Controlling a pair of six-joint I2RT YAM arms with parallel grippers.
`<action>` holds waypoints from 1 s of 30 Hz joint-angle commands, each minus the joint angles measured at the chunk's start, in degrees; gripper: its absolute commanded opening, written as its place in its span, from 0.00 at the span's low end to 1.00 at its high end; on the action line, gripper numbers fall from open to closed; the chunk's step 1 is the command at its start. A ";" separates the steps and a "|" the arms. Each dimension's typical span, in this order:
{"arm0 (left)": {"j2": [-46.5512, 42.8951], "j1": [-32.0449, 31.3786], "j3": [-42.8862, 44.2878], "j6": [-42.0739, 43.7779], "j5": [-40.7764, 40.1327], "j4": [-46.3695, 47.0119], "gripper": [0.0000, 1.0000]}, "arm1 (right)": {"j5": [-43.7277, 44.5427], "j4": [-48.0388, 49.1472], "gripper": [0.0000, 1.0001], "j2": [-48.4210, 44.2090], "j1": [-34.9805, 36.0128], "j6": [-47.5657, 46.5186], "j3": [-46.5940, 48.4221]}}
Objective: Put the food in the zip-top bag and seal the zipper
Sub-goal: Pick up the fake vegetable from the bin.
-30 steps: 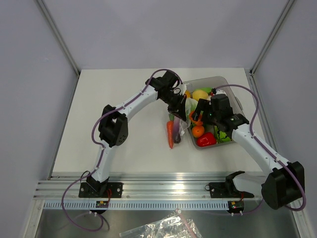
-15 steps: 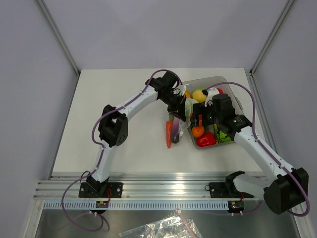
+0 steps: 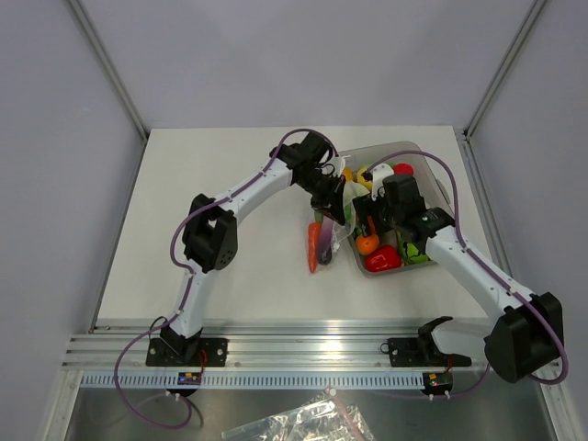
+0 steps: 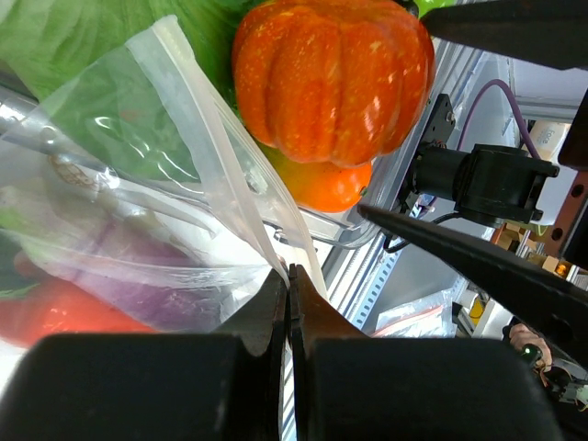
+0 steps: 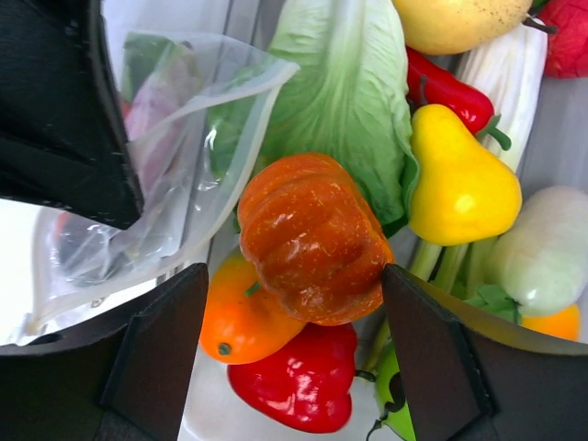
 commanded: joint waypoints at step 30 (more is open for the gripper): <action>-4.19 1.19 -1.76 -0.17 1.64 2.15 0.00 | 11.15 2.46 0.55 3.70 0.36 3.12 4.47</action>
